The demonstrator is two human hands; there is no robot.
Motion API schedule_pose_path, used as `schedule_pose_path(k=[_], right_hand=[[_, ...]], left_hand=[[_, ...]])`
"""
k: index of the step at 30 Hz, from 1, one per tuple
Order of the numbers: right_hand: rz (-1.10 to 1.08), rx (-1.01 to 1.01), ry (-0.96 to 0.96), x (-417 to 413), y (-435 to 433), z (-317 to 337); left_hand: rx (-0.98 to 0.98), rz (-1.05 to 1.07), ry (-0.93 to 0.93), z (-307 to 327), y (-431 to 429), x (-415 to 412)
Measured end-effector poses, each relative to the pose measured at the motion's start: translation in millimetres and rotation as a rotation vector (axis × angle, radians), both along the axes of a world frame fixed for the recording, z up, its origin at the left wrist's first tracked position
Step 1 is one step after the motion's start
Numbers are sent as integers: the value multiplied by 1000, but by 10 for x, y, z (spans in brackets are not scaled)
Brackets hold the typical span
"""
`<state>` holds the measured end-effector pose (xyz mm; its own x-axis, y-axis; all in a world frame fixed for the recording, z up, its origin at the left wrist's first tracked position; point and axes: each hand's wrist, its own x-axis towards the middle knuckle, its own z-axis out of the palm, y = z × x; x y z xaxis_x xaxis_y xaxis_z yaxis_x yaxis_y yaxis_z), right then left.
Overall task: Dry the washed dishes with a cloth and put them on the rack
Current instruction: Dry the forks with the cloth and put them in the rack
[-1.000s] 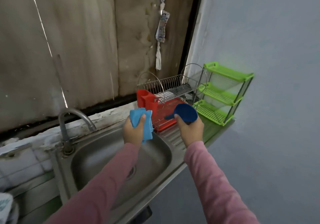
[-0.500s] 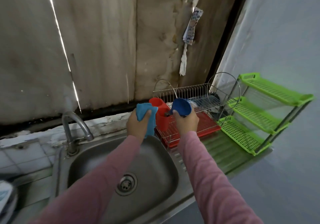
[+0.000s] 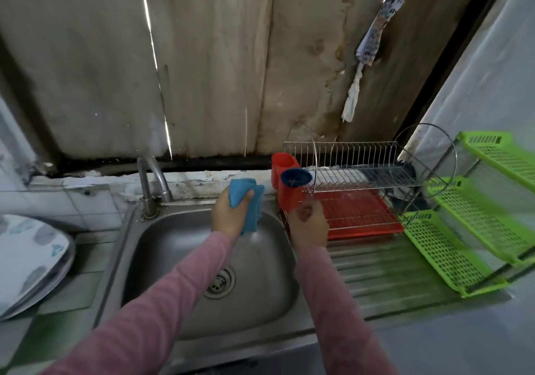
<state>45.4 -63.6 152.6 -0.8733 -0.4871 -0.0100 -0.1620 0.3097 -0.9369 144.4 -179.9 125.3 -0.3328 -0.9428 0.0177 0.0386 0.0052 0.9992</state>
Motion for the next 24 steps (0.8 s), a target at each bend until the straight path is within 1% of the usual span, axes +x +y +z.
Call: schedule_pose_path(k=[4,8,12,15,19,24], right_hand=[[220,63,4,217,42,-229],[334,99,8,440,70,-420],[480,113,-29,780,132,-560],[588,92,15,1091,182,-720],[711,116,1,1578,155,-860],[852,149,12,2342,-43,-899]], left_hand=[[18,54,-5,-149,219,273],[30,118,-42,-341,385,618],[66,243,-68,-518,576,1137],[86,307,-110,-673,673,1608],[153,385,-108,-765,723,2210],[141,463,-110,-820,668,2960]])
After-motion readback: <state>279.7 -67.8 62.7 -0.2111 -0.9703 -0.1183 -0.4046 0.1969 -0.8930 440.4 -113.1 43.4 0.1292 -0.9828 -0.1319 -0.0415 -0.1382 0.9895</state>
